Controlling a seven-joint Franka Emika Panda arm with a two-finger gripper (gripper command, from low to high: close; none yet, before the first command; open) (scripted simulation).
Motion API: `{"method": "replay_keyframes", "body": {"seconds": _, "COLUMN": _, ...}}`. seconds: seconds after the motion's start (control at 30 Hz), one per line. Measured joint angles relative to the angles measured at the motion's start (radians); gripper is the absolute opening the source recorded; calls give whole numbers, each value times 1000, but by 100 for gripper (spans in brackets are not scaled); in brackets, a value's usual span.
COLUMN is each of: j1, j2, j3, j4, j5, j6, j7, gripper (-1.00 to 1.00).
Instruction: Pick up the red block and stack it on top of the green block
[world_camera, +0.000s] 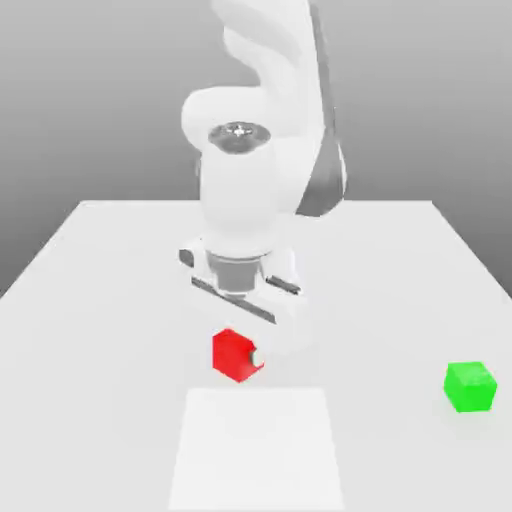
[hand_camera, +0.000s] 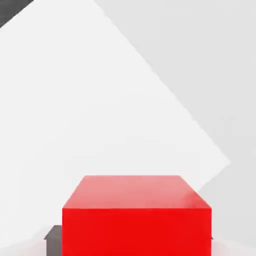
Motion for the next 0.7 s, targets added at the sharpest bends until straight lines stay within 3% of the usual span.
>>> {"method": "replay_keyframes", "body": {"seconds": 0.4, "j1": 431, "j2": 111, "j3": 247, "j4": 244, "j5": 10, "j6": -139, "j7": -246, "gripper": -100}}
{"method": "replay_keyframes", "body": {"seconds": 0.57, "j1": 481, "j2": 272, "j3": 194, "j4": 272, "j5": -125, "j6": -18, "j7": -167, "gripper": -100}}
{"method": "replay_keyframes", "body": {"seconds": 0.6, "j1": 495, "j2": 304, "j3": 174, "j4": 274, "j5": -155, "j6": 10, "j7": -145, "gripper": 100}}
{"method": "replay_keyframes", "body": {"seconds": 0.7, "j1": 495, "j2": 304, "j3": 174, "j4": 274, "j5": -155, "j6": 10, "j7": -145, "gripper": 100}}
